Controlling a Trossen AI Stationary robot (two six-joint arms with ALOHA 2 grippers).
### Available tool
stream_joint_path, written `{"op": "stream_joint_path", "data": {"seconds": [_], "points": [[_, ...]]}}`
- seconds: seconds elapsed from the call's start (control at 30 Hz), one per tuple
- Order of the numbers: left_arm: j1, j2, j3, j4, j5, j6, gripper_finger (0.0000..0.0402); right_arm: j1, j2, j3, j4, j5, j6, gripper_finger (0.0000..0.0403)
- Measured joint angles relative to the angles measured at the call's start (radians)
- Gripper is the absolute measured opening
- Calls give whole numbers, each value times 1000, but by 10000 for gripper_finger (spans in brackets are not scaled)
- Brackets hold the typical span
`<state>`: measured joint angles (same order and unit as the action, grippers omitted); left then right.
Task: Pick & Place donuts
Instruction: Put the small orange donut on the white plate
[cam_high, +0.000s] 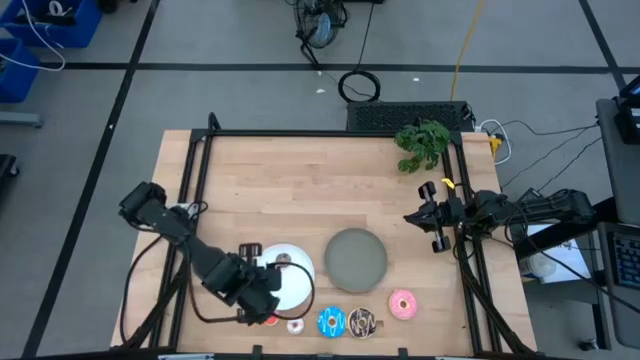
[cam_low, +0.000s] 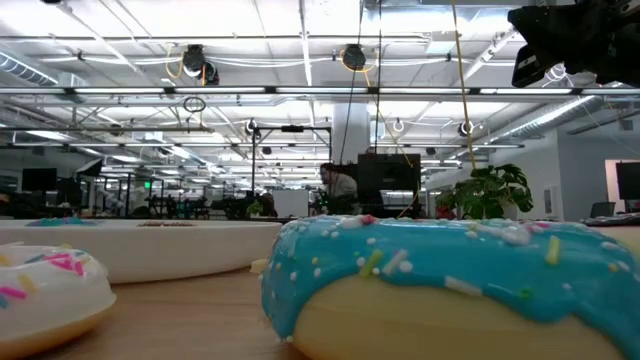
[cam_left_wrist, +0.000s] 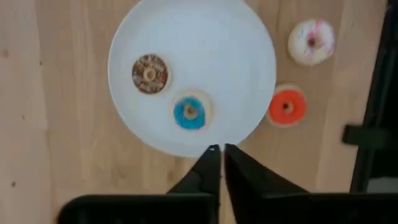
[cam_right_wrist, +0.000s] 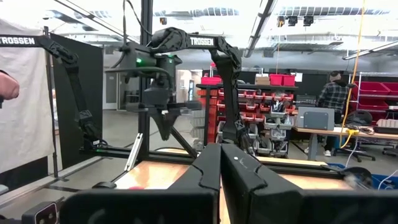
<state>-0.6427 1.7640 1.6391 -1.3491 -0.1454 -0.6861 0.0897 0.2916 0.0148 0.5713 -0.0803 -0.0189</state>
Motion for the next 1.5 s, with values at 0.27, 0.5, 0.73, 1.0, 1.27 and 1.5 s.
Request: {"op": "stream_joint_path", "data": {"seconds": [0.27,0.5,0.73,1.0,1.27,1.5], "points": [[-73,-12,-1,-56,-28,-117,4,0,0,0,0,0,0,0],[-102,-12,-1,-53,-101,-361,29,0,0,0,-10,0,0,0],[-119,22,-1,112,-99,-291,5,0,0,0,-22,0,-2,0],[-112,121,-2,162,-56,-303,4,0,0,0,-23,0,-19,0],[-122,197,-2,267,-43,-224,4,0,-1,0,-31,0,-1,0],[-124,200,-2,274,-47,-235,4,0,-1,-1,-31,0,-1,0]]}}
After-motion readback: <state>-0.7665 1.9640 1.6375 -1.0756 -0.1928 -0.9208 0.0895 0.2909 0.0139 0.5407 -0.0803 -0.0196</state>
